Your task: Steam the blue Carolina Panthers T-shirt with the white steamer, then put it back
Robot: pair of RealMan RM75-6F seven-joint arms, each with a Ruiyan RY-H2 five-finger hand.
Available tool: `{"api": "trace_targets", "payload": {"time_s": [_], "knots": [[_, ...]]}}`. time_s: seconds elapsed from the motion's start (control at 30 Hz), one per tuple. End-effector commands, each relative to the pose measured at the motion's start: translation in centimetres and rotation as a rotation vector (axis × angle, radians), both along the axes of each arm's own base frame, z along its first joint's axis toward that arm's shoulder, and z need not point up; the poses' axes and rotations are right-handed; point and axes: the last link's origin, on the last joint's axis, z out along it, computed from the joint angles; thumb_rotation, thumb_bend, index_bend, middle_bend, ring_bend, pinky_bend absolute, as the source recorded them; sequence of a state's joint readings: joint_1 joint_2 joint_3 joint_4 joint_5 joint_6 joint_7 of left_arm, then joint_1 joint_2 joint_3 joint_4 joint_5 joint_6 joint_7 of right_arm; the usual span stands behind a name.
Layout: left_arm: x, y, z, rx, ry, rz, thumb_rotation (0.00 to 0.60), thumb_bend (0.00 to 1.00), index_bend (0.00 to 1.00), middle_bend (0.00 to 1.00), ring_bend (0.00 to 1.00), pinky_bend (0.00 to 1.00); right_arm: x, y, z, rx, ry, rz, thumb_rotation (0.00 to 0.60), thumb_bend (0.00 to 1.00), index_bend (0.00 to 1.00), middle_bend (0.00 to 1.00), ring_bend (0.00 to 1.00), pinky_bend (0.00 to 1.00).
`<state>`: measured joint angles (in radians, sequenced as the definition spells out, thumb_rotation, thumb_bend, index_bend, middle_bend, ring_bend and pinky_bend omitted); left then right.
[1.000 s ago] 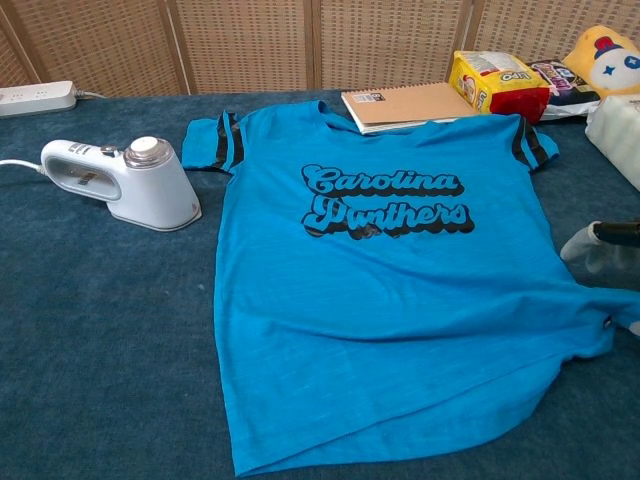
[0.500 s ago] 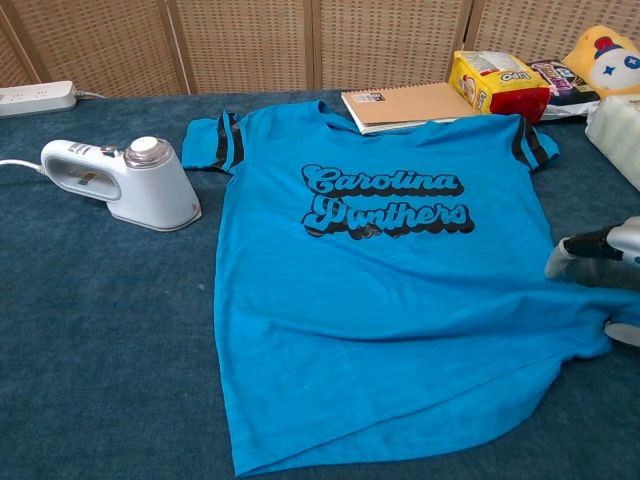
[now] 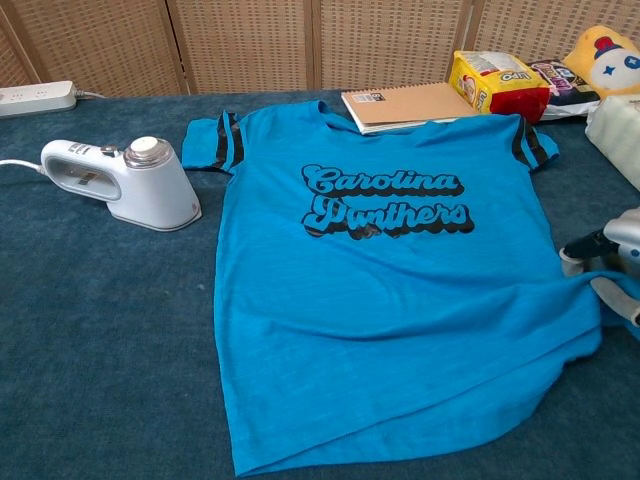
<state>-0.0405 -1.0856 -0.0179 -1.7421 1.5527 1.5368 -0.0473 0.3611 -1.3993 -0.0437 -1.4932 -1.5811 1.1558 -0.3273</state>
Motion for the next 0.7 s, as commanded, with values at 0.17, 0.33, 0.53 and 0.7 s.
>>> {"api": "trace_targets", "payload": {"time_s": [0.17, 0.33, 0.53, 0.7], "knots": [[0.3, 0.4, -0.1, -0.01, 0.009, -0.018, 0.6, 0.3, 0.23, 0.28, 0.16, 0.28, 0.1, 0.3, 0.3, -0.016, -0.041, 0.004, 0.6, 0.7, 0.52, 0.52, 0.58, 0.75], [1.0, 1.0, -0.4, -0.037, 0.042, -0.047, 0.6, 0.3, 0.23, 0.28, 0.16, 0.28, 0.2, 0.8, 0.4, -0.018, -0.062, 0.015, 0.6, 0.7, 0.53, 0.54, 0.59, 0.75], [1.7, 2.6, -1.0, -0.065, 0.122, -0.088, 0.6, 0.28, 0.23, 0.28, 0.16, 0.28, 0.2, 1.1, 0.6, -0.021, -0.07, 0.021, 0.6, 0.7, 0.53, 0.54, 0.6, 0.76], [1.3, 4.3, -1.3, -0.089, 0.158, -0.072, 0.6, 0.25, 0.23, 0.28, 0.16, 0.28, 0.1, 1.4, 0.6, -0.017, -0.073, 0.021, 0.6, 0.7, 0.54, 0.55, 0.6, 0.76]]}}
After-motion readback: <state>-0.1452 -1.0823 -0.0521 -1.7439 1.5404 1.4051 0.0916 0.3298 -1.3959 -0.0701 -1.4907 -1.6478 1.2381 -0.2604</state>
